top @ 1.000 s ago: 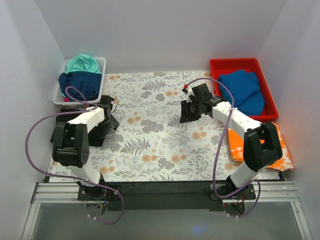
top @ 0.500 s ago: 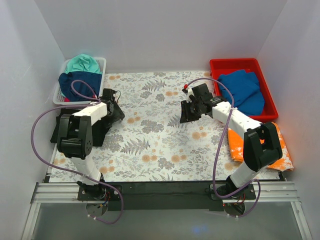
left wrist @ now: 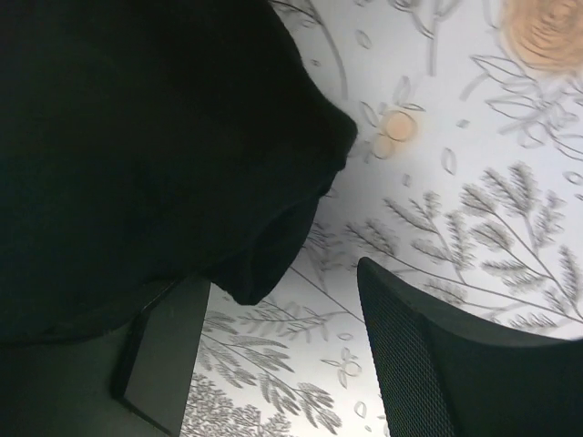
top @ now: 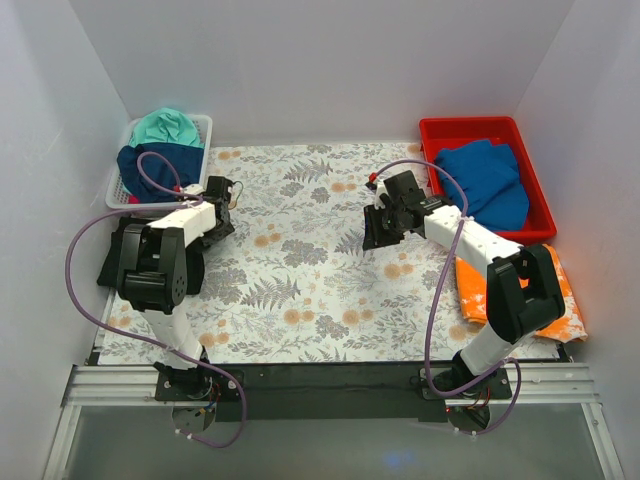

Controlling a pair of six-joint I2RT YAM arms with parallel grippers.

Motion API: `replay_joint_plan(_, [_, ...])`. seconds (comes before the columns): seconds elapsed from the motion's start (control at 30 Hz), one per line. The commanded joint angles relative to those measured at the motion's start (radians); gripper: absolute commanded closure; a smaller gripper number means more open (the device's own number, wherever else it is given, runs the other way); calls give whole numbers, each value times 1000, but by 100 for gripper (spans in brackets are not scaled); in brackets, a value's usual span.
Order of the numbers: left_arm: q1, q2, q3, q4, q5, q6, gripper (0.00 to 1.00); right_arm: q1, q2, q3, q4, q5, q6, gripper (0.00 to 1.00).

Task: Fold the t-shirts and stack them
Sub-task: Neatly place the folded tshirt to the corner

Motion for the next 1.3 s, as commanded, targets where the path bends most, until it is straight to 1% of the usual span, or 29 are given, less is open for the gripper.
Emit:
replay_joint_plan(0.0, [16, -9, 6, -49, -157, -44, 36, -7, -28, -1, 8, 4, 12, 63])
replay_joint_plan(0.03, [18, -4, 0, -37, -148, -24, 36, -7, -26, -1, 9, 4, 12, 63])
replay_joint_plan(0.23, [38, 69, 15, -40, -128, -20, 36, -7, -28, 1, 8, -2, 16, 63])
replay_joint_plan(0.3, [38, 62, 18, -26, -97, -11, 36, -9, -32, -5, 9, -2, 18, 63])
replay_joint_plan(0.37, [38, 39, 4, 2, -31, 15, 36, -7, -38, -12, 11, 1, 19, 63])
replay_joint_plan(0.47, [38, -52, -30, 61, 48, 48, 33, -7, -49, -24, 12, 9, 24, 63])
replay_joint_plan(0.5, [38, -102, -37, 81, 93, 60, 31, -7, -52, -27, 14, 9, 22, 63])
replay_joint_plan(0.53, [38, -133, -43, 92, 121, 71, 27, -7, -54, -32, 15, 9, 24, 63])
replay_joint_plan(0.57, [38, -157, -53, 104, 139, 80, 17, -7, -55, -35, 17, 7, 27, 63])
replay_joint_plan(0.6, [38, -182, -53, 106, 170, 91, 16, -6, -57, -38, 20, 7, 29, 63])
replay_joint_plan(0.63, [36, -232, -51, 106, 184, 101, 16, -7, -57, -41, 21, 7, 29, 63])
replay_joint_plan(0.73, [35, -314, -42, 100, 245, 131, 16, -6, -57, -44, 28, 2, 30, 63])
replay_joint_plan(0.93, [27, -437, -39, 60, 345, 141, 15, -7, -54, -42, 34, 1, 30, 63])
replay_joint_plan(1.07, [27, -494, -30, 22, 363, 155, 15, -7, -63, -45, 35, 9, 30, 63])
replay_joint_plan(1.27, [26, -593, -37, 19, 397, 184, 14, -9, -89, -58, 48, 30, 25, 63])
